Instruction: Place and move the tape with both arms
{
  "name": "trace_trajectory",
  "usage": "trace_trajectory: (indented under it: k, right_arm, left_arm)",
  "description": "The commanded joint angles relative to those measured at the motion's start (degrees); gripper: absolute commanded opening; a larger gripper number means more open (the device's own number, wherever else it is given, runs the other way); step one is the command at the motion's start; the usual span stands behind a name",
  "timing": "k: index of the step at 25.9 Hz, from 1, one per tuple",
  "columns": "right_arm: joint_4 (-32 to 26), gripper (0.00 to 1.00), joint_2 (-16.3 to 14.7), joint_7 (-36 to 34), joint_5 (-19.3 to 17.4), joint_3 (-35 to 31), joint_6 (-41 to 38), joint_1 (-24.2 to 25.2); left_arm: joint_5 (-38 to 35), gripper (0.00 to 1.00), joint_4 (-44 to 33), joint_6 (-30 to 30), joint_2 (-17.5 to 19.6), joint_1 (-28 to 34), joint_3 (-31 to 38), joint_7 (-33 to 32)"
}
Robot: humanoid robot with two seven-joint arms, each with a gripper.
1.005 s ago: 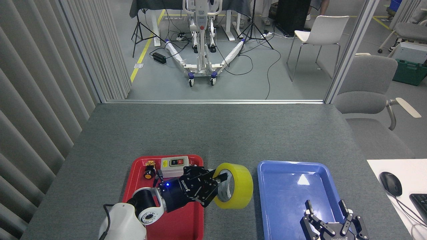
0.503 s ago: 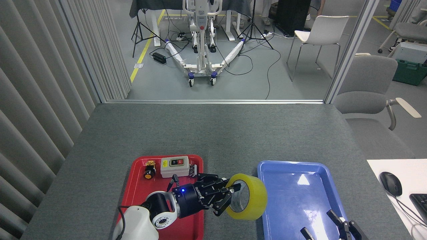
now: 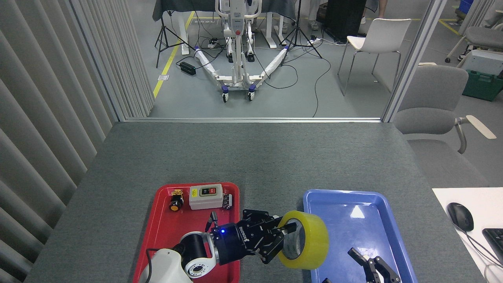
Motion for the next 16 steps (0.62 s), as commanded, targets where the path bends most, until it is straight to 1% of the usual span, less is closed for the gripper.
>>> trace_trajectory:
  k: [1, 7, 10, 12, 16]
  right_arm:
    - [-1.06, 1.00, 0.15, 0.14, 1.02, 3.11, 0.00, 0.07]
    - [-1.94, 0.98, 0.41, 0.14, 3.22, 4.96, 0.00, 0.25]
    - [-2.56, 0.98, 0.67, 0.14, 3.31, 5.22, 0.00, 0.25]
    - [-3.09, 0.98, 0.85, 0.23, 3.40, 5.22, 0.00, 0.34]
    - [-6.42, 0.98, 0.94, 0.23, 3.40, 5.22, 0.00, 0.60]
  left_arm:
    - [2.21, 0.00, -0.12, -0.02, -0.31, -0.15, -1.19, 0.31]
    - [8.28, 0.00, -0.56, -0.02, -0.04, -0.06, -4.09, 0.31]
    - [8.72, 0.00, -1.71, -0.02, -0.04, -0.06, -4.89, 0.40]
    - [9.25, 0.00, -2.41, -0.02, 0.04, 0.20, -6.64, 0.84]
    - [9.42, 0.00, -2.50, -0.02, -0.04, 0.64, -8.14, 1.02]
